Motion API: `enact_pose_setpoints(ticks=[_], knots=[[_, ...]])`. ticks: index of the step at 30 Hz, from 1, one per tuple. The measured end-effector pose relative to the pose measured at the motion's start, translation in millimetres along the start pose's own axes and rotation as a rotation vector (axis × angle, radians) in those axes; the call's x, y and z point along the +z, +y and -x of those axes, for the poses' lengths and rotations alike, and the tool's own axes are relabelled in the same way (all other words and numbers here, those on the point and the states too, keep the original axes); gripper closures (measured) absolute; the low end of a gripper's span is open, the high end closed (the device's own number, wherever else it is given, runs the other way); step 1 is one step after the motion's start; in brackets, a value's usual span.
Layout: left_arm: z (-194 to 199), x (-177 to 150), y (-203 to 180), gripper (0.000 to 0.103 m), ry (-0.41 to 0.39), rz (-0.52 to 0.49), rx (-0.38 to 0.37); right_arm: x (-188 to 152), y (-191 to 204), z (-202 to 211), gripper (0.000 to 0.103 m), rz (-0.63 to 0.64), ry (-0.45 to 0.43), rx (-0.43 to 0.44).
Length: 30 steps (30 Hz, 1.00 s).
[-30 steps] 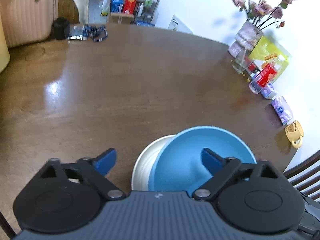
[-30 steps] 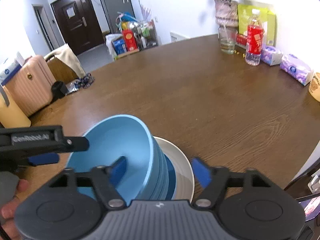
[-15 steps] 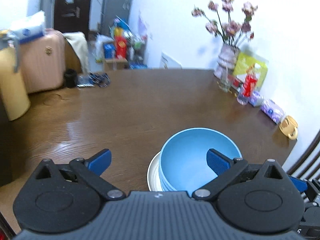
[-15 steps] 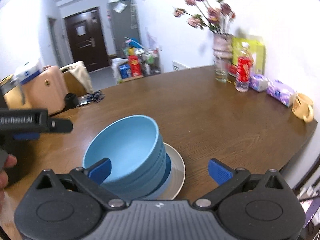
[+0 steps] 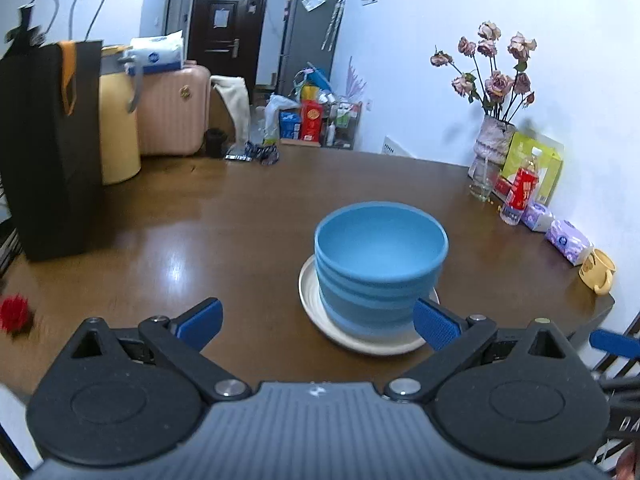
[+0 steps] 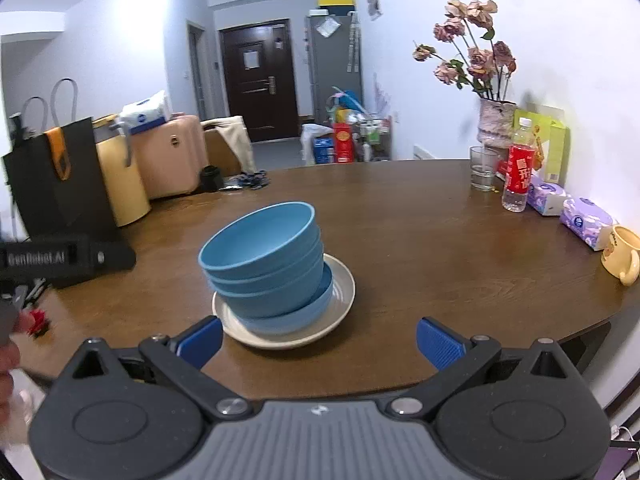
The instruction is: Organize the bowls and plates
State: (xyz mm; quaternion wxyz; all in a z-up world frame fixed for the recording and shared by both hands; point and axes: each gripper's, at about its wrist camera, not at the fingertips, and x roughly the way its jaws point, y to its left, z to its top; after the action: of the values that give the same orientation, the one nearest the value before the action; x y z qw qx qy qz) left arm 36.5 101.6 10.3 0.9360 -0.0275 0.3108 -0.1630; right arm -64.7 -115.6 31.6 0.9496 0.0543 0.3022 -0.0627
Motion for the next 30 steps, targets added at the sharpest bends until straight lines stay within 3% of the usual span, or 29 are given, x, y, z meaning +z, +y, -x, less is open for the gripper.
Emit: enact_pose_setpoints(ticks=[10,30], knots=[[40,-49,-26,0.000,-0.033,-0.072,0.070,-22,-19,30,0.000,0.031,-0.026,0.056],[64,-60,-36,0.000,-0.077,-0.071,0.066,-35,-23,51,0.000,0.020,-0.041,0.071]])
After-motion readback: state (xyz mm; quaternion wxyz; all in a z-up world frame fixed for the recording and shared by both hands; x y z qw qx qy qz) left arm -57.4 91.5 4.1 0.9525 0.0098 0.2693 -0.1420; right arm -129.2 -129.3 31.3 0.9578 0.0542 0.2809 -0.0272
